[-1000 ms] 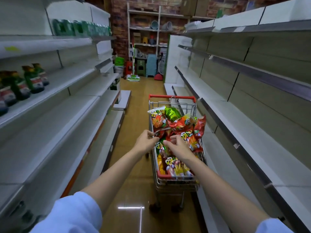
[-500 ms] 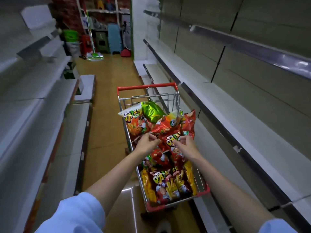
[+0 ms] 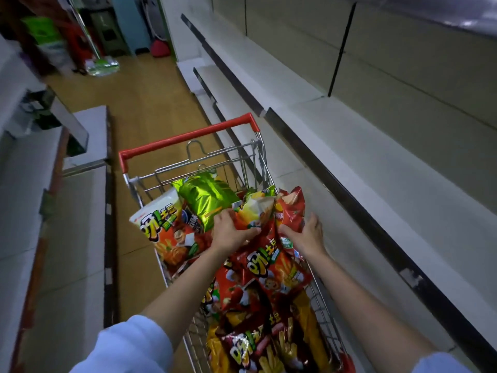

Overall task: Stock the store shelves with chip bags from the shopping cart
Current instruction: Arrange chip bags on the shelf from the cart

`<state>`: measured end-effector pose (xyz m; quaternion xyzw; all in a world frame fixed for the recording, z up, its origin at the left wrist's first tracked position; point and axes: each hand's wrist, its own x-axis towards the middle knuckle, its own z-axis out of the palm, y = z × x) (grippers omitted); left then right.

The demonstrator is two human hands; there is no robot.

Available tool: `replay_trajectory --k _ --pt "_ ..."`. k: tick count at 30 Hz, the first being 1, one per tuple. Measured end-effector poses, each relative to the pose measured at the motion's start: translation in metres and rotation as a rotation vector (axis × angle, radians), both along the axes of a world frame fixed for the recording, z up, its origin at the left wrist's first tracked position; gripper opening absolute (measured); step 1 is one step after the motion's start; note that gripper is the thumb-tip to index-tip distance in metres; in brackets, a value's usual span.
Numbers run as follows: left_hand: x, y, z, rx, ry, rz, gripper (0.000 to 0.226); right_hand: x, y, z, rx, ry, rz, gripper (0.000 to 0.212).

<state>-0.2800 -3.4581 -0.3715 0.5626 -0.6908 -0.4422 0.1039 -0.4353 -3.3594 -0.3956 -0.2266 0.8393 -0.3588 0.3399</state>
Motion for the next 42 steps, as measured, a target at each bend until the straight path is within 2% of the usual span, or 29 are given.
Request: replay_trajectory --k 6,9,11,15,20,24,28,30,32,34,38,42 --pt "-0.022 -0.026 -0.036 -0.074 -0.222 -0.112 0.119 -0.019 -0.038 -0.03 0.106 -0.017 -0.031 0.112" --pt "-0.027 -0.028 -0.043 -0.174 -0.353 -0.123 0.114 -0.019 -0.044 -0.034 0.17 0.041 -0.04 0.106" --pt "-0.028 -0.031 -0.044 -0.194 -0.352 -0.103 0.1 -0.019 -0.045 -0.036 0.189 0.081 -0.034 0.097" --pt "-0.022 -0.039 -0.035 -0.156 -0.257 -0.054 0.076 -0.019 -0.043 -0.029 0.16 0.064 -0.051 0.077" --pt "-0.005 -0.048 -0.016 -0.043 -0.046 0.05 0.068 -0.013 -0.025 -0.006 0.089 0.075 -0.161 0.068" --pt "0.01 -0.05 0.011 0.003 0.113 0.032 0.064 -0.007 0.001 0.022 -0.031 0.067 -0.311 0.068" --pt "0.023 -0.05 0.041 0.053 0.249 -0.027 0.047 0.005 0.026 0.052 -0.23 -0.156 -0.468 0.065" --pt "0.032 -0.048 0.059 0.087 0.315 -0.057 0.042 0.018 0.036 0.07 -0.37 -0.323 -0.48 0.062" --pt "0.037 -0.046 0.072 0.102 0.35 -0.094 0.042 0.032 0.046 0.087 -0.473 -0.443 -0.449 0.069" --pt "0.041 -0.041 0.084 0.135 0.386 -0.131 0.034 0.048 0.056 0.1 -0.549 -0.495 -0.432 0.069" --pt "0.044 -0.024 0.111 0.256 0.463 -0.265 0.026 0.081 0.077 0.131 -0.687 -0.571 -0.393 0.047" --pt "0.038 0.002 0.129 0.326 0.504 -0.387 0.03 0.105 0.096 0.154 -0.752 -0.568 -0.353 0.058"
